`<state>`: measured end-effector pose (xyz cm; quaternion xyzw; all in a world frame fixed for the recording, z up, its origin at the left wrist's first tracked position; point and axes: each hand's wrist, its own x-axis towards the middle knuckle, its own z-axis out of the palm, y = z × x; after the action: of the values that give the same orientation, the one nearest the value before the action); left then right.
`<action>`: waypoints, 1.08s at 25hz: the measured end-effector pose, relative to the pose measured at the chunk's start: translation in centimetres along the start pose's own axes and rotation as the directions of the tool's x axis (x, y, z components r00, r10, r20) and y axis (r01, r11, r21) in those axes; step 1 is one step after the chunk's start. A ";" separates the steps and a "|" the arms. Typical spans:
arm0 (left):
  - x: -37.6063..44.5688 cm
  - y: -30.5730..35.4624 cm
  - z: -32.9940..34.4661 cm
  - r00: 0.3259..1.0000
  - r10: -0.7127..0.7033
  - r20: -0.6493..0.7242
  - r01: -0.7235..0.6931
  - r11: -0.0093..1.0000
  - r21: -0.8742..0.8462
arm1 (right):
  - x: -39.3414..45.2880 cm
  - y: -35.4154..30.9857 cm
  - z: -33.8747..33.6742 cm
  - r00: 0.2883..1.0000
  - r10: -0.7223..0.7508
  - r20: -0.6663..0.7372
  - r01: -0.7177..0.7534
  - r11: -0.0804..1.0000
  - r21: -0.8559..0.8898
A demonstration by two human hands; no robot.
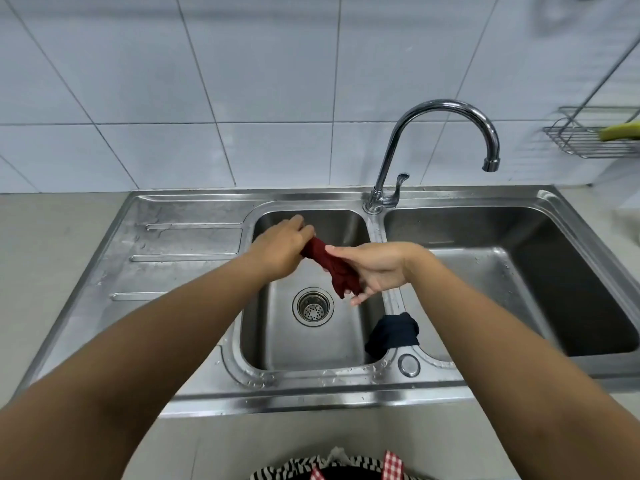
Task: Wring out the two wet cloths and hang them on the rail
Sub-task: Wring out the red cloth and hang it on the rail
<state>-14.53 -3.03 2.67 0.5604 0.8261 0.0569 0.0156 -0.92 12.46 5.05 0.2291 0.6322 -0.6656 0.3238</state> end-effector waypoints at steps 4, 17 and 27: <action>0.3 -0.4 -1.2 0.960 0.218 -0.174 -0.206 0.975 0.085 | -0.3 0.2 0.0 0.990 -0.141 -0.007 0.140 0.972 0.187; 0.1 1.0 -3.8 0.982 0.129 0.139 -0.170 0.923 0.346 | 0.8 -0.2 3.1 0.974 -0.002 -0.227 -0.091 0.911 -0.402; -0.8 6.4 1.4 0.849 -0.270 0.454 0.459 0.802 -0.383 | 0.7 1.9 1.8 0.704 -0.600 -0.381 -0.405 0.103 -0.909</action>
<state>-8.24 -1.32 1.98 0.3659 0.8607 0.1456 0.3228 0.16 10.57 3.38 0.1341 0.9869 0.0568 0.0702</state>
